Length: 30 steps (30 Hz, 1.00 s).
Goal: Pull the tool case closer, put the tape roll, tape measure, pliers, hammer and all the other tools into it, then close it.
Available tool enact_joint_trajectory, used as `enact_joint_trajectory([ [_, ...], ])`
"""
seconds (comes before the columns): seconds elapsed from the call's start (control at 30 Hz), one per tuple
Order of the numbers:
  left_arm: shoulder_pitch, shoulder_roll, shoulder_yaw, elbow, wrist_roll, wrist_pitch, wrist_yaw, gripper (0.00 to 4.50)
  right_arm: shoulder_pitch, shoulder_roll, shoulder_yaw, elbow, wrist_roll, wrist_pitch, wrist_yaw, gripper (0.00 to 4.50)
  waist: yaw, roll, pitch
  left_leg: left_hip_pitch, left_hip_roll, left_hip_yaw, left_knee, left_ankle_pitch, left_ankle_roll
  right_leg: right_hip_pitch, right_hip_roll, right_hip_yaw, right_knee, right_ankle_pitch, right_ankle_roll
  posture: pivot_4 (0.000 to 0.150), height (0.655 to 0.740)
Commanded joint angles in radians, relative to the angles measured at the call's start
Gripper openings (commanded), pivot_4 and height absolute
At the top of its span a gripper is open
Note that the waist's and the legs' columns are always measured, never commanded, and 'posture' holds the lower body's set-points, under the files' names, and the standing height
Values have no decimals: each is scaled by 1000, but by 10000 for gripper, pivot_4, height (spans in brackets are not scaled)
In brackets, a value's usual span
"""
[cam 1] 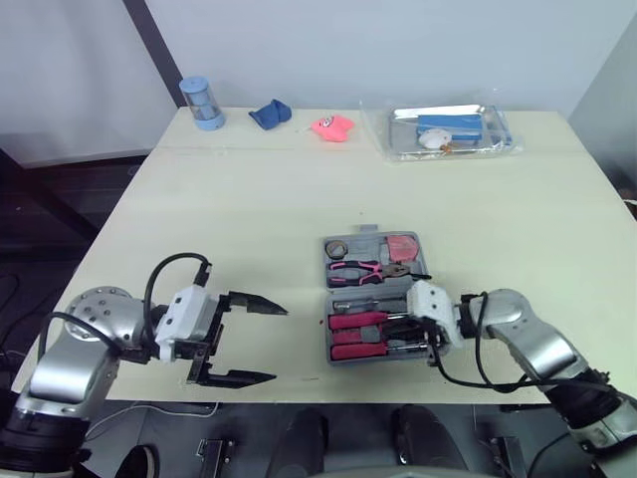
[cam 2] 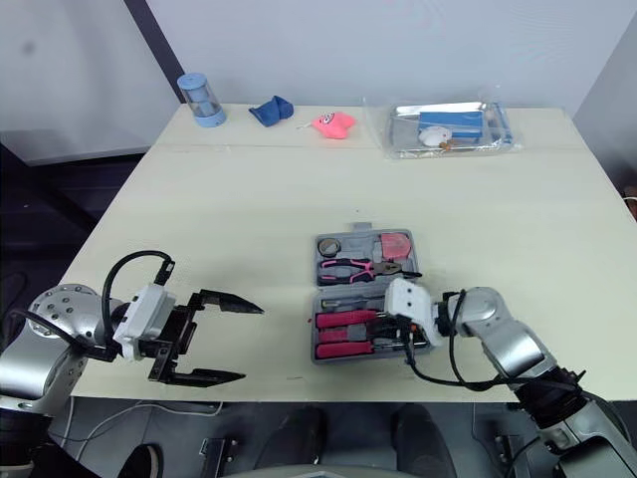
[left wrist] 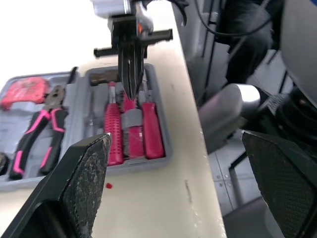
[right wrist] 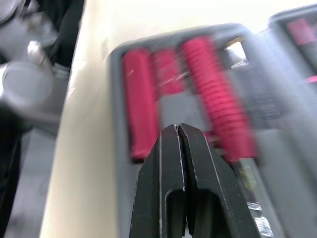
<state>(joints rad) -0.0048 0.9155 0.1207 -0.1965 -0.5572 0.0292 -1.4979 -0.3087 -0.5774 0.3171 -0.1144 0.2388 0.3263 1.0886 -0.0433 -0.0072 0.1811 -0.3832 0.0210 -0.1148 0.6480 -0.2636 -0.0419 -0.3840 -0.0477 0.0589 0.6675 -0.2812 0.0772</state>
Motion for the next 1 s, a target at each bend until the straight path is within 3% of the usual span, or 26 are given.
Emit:
enact_joint_trajectory([
  [0.03,-23,-39,47,46,-24,38,79,45000,5,-10,-129,27,49,-20,-38,318,1,0,0,0,0,0,0,0,0,0,0,0,0,0,0,1500,7400],
  [0.4,-133,-152,-19,340,125,-40,154,45000,-76,-38,-206,319,-16,-115,-54,318,-1,0,0,0,0,1,0,0,0,0,0,0,1,0,0,1500,7400],
  [0.67,-255,-234,-83,582,230,-149,157,11549,-124,-49,-196,460,-65,-177,-30,0,-1,0,0,0,-1,1,1,0,0,-1,0,0,2,0,0,1500,7400],
  [0.73,-275,-250,-100,616,247,-165,155,1054,-127,-51,-193,474,-71,-185,-22,0,-1,0,0,0,-1,1,1,0,0,-1,0,1,2,0,0,1500,7400],
  [1.0,-392,-320,-154,809,329,-253,164,1054,-136,-36,-186,512,-100,-204,-15,0,-2,0,0,0,-1,1,2,0,0,-1,0,1,4,0,0,1500,7400],
])
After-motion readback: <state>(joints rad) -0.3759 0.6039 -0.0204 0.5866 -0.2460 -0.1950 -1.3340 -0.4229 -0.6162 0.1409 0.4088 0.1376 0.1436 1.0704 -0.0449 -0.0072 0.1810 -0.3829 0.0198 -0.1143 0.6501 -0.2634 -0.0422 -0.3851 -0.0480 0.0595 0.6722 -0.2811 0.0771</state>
